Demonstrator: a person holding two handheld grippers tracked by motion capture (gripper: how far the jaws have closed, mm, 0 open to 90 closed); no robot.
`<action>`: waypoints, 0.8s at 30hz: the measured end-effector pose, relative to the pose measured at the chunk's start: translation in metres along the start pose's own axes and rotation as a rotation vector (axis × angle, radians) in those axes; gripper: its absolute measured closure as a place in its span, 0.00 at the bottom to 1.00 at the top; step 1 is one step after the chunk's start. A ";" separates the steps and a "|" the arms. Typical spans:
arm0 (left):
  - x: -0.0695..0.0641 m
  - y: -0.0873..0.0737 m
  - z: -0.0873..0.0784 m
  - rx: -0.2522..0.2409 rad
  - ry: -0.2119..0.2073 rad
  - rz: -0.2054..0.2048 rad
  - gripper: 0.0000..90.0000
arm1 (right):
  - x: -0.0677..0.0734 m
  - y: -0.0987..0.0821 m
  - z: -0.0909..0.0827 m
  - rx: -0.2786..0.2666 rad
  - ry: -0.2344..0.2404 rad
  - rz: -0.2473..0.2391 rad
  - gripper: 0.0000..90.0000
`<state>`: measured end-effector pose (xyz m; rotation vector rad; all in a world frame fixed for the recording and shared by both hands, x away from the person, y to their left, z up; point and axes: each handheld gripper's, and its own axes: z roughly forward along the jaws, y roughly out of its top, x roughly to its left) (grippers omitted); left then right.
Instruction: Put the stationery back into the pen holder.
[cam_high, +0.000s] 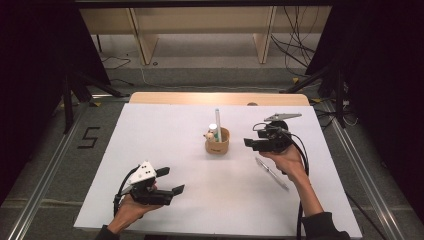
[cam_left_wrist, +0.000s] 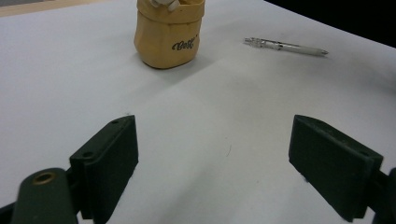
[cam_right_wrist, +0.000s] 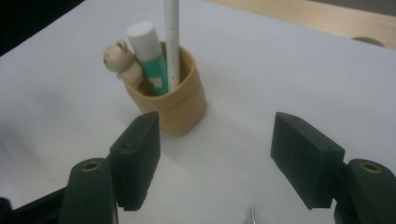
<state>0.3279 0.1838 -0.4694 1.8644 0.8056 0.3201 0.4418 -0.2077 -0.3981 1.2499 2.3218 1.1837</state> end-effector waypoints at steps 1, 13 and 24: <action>0.000 0.000 0.000 0.000 0.000 0.000 0.17 | 0.000 -0.002 -0.001 0.002 -0.002 0.001 0.37; 0.001 0.000 0.000 0.001 -0.002 -0.006 0.17 | -0.008 -0.036 -0.016 0.062 -0.022 0.008 0.38; 0.002 0.000 0.000 -0.004 0.003 -0.015 0.17 | -0.012 -0.060 -0.029 0.101 -0.038 0.024 0.35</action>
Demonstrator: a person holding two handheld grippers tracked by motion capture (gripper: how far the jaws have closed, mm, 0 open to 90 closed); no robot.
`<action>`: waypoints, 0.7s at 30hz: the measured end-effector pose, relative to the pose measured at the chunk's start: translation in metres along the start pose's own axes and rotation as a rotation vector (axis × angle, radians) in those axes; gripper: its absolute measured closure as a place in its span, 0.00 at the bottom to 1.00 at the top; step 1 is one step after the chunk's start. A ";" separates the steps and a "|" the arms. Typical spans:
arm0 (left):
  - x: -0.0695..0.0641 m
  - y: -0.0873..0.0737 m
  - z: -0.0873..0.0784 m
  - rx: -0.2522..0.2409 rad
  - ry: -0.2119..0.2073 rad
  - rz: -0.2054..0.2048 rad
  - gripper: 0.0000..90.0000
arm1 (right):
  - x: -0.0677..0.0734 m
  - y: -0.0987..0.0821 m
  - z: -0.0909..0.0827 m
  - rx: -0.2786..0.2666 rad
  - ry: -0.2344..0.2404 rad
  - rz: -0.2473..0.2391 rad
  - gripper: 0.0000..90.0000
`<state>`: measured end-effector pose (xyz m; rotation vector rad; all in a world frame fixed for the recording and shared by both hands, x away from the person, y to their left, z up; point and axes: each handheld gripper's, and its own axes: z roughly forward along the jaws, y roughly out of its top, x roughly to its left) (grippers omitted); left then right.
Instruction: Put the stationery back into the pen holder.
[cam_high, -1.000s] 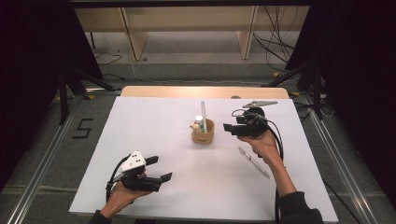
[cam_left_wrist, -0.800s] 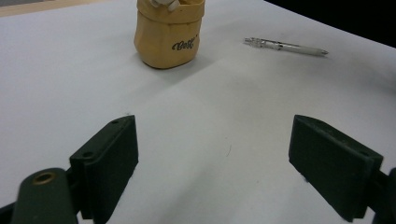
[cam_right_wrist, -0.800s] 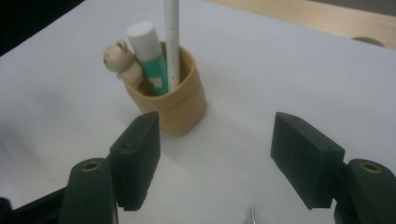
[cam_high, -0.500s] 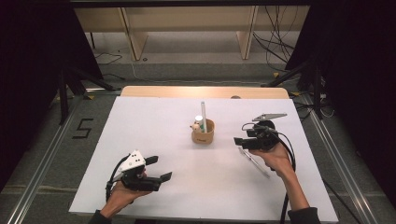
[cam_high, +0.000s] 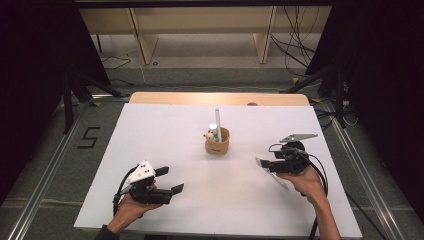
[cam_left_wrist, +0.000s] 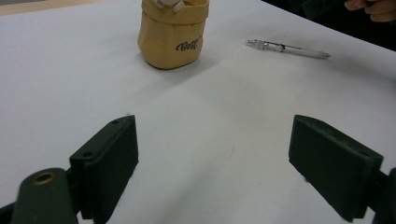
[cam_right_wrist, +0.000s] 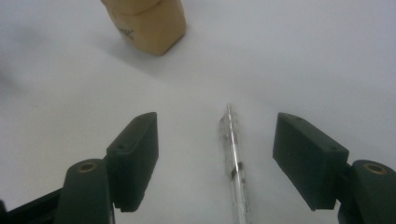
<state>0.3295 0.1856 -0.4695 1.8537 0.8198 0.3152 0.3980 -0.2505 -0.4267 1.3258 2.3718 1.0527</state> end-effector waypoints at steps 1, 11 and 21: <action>0.000 0.000 0.000 0.000 0.000 0.001 0.17 | 0.000 -0.003 0.000 0.008 0.001 0.000 0.35; -0.001 0.000 0.000 0.001 -0.004 0.007 0.17 | -0.003 -0.024 0.000 0.120 -0.017 -0.008 0.33; 0.000 0.000 0.000 0.004 -0.004 0.011 0.17 | -0.006 -0.032 0.001 0.218 -0.040 -0.015 0.37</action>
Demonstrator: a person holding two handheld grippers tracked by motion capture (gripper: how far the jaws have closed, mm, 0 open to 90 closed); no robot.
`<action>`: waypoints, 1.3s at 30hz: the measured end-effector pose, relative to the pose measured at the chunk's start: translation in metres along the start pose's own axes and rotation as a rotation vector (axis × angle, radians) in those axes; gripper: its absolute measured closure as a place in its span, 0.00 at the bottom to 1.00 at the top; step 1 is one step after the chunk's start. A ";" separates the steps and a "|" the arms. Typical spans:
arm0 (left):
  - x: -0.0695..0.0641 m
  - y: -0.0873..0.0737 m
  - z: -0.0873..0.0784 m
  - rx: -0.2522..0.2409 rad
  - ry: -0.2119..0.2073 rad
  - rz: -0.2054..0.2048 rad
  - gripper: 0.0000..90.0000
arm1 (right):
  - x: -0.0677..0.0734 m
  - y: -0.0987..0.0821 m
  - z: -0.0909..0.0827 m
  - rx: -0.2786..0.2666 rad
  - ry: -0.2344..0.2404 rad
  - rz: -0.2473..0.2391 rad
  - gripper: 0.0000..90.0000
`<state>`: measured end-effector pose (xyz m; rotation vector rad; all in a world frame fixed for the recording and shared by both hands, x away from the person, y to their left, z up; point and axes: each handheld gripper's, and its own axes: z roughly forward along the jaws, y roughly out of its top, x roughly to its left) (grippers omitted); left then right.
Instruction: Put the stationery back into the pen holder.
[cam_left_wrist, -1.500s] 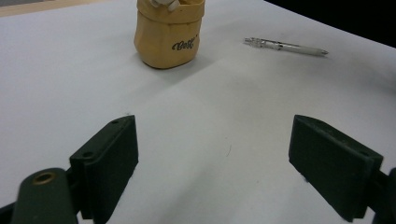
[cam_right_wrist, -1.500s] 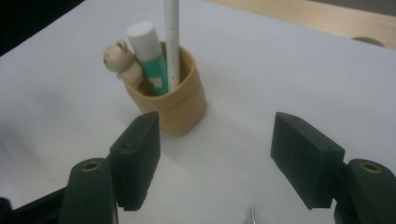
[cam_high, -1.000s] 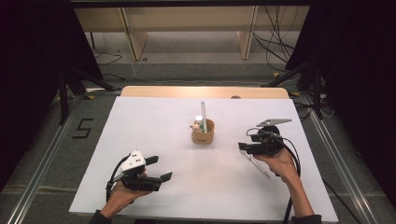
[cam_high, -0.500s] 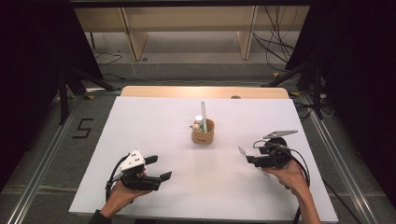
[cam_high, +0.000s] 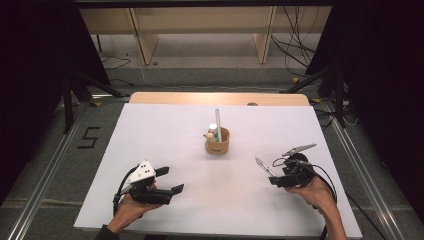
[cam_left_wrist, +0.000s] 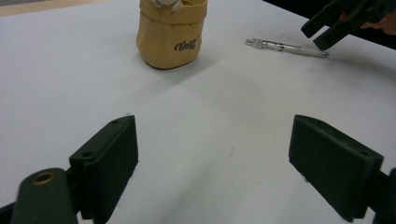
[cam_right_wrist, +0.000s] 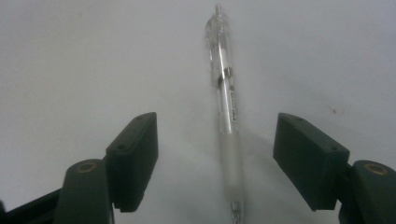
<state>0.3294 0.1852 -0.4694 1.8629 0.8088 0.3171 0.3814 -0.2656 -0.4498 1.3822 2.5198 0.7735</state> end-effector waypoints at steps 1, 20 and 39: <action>0.000 0.000 0.000 0.000 -0.002 -0.001 0.17 | 0.000 -0.001 0.000 0.011 -0.007 0.000 0.38; -0.001 0.000 0.001 0.005 -0.005 0.002 0.17 | -0.003 -0.006 0.004 0.103 -0.041 -0.009 0.68; -0.001 0.000 0.002 0.007 -0.005 0.006 0.17 | 0.002 -0.007 0.008 0.144 -0.084 -0.070 0.87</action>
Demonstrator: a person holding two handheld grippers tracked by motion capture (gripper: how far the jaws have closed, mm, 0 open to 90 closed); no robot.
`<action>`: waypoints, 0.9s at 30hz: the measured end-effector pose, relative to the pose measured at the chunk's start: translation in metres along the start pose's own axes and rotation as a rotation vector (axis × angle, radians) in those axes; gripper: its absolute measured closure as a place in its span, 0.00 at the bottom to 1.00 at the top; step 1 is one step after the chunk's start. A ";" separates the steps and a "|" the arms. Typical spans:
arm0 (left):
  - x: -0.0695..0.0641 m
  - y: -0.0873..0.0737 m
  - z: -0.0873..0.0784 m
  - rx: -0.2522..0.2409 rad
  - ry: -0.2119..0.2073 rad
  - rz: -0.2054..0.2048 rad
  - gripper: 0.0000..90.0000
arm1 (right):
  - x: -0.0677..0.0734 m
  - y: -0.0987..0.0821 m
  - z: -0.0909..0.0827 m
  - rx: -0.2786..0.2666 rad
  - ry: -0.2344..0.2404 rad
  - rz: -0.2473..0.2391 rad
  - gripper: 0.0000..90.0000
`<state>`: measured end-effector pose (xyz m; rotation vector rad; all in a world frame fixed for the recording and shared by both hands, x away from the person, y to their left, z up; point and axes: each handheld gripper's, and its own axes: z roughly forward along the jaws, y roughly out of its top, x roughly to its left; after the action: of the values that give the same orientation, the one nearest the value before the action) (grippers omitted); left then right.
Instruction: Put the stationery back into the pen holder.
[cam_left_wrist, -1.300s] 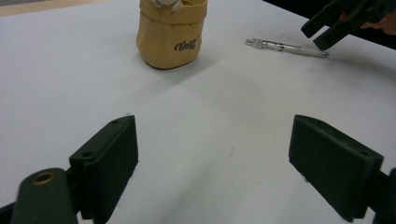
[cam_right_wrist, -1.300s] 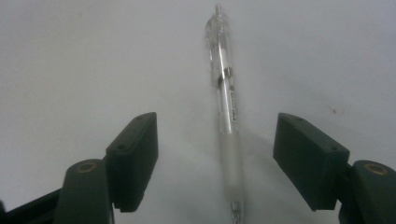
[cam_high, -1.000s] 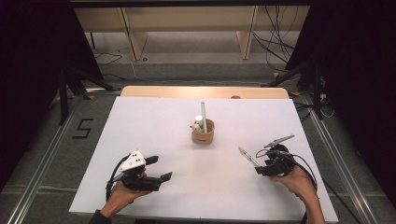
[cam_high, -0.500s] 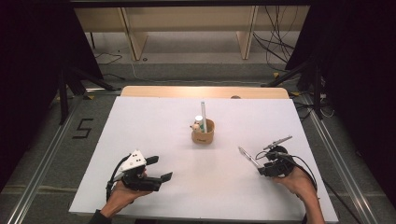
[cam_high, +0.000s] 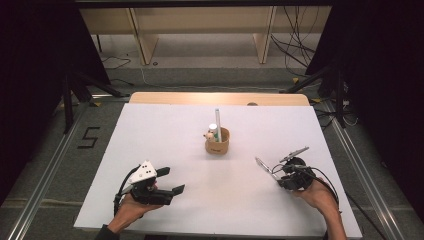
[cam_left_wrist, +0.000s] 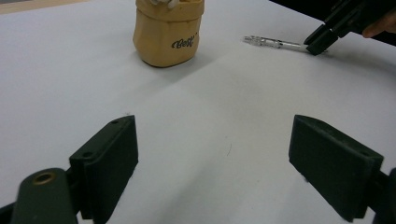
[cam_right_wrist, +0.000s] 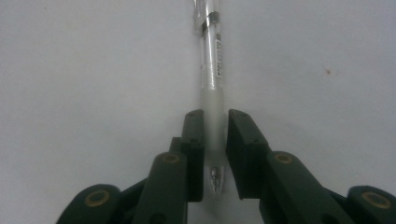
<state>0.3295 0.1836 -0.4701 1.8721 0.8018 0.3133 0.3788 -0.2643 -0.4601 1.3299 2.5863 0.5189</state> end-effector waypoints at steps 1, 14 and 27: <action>0.000 0.000 0.000 0.000 0.000 0.000 0.17 | 0.001 0.000 0.000 0.000 -0.004 -0.002 0.87; 0.001 0.000 -0.001 0.002 0.001 -0.002 0.17 | 0.002 0.000 -0.002 -0.022 0.009 -0.031 0.90; 0.001 0.000 -0.001 -0.002 0.007 -0.005 0.17 | 0.022 0.010 -0.017 -0.137 -0.015 -0.117 0.90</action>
<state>0.3301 0.1852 -0.4696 1.8677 0.8100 0.3180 0.3679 -0.2444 -0.4409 1.1270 2.5468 0.6496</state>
